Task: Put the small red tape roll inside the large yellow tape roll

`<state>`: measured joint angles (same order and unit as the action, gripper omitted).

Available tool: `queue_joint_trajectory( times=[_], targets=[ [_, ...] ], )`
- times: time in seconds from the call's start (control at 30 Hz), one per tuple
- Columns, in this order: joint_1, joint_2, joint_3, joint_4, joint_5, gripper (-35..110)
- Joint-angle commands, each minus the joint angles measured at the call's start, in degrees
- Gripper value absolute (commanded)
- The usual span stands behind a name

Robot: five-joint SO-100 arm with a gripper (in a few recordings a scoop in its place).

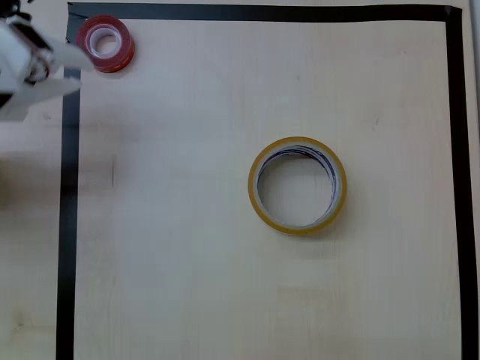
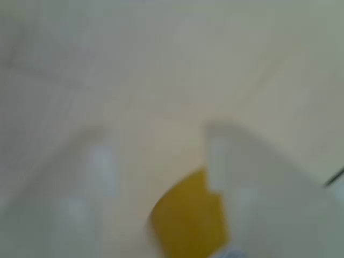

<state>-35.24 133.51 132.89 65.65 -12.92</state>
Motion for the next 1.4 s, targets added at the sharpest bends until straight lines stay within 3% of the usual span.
queue_joint_trajectory(
  times=[0.0, 0.5, 1.37],
  targets=[
    [-6.24, -4.92, -3.34, -4.83, -0.97, 9],
    [-12.92, -13.8, 4.57, -20.65, 5.36, 9],
    [-12.74, -17.67, 7.38, -18.81, 7.12, 17]
  ],
)
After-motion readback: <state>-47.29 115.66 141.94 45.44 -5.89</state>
